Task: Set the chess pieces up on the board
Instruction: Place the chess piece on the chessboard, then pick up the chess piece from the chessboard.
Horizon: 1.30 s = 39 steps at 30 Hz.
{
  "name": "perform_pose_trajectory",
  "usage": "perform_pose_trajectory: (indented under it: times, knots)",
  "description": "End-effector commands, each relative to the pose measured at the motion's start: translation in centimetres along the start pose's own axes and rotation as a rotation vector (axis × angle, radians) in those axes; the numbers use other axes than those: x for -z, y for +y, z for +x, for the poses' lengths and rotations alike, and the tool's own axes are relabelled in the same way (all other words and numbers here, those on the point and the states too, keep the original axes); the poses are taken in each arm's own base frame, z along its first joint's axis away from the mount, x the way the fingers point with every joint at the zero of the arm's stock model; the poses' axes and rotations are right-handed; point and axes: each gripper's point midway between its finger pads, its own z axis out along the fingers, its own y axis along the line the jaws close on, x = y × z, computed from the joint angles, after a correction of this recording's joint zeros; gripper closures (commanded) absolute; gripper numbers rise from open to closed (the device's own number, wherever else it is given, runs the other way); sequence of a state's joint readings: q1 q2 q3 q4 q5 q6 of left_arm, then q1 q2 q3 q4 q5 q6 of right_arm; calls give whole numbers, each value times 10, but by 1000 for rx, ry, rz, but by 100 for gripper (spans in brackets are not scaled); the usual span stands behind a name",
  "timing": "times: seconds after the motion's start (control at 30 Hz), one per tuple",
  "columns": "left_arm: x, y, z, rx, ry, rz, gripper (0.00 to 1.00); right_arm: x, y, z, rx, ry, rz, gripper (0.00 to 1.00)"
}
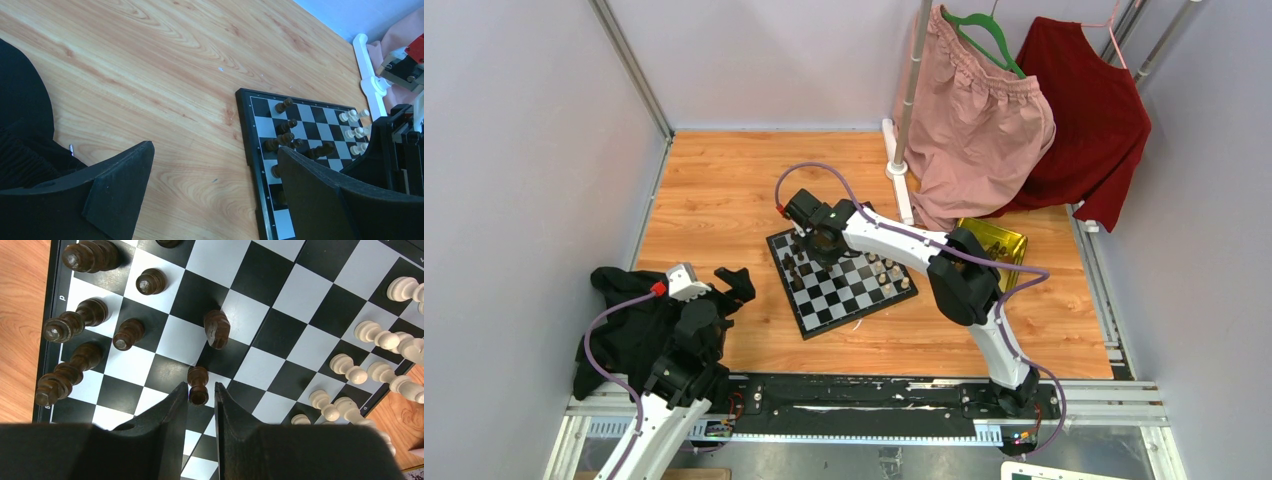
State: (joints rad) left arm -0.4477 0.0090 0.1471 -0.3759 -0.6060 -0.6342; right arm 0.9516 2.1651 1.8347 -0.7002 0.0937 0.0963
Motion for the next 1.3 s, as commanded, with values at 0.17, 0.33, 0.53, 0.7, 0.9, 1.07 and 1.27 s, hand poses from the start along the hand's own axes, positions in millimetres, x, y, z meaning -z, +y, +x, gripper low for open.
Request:
perform_pose_trajectory:
  times: [0.17,0.33,0.53,0.7,0.9,1.07,1.27]
  knots:
    - [2,-3,-4,7,-30,32,0,38,-3,-14,2,-77,11,70]
    - [1,-18,-2,-40,4,98,0,71,-15,-23,-25,-148,55,67]
    - [-3,-44,13,-155,161,168,0,116,-44,-16,-98,-248,132,60]
    - [-6,-70,24,-236,267,219,0,145,-77,-3,-205,-323,171,59]
    - [-3,-94,14,-303,253,237,0,161,-109,17,-289,-356,213,57]
    - [1,-111,9,-374,267,246,1,161,-129,33,-346,-348,230,57]
    - [4,-139,17,-523,310,255,3,164,-154,51,-418,-346,265,57]
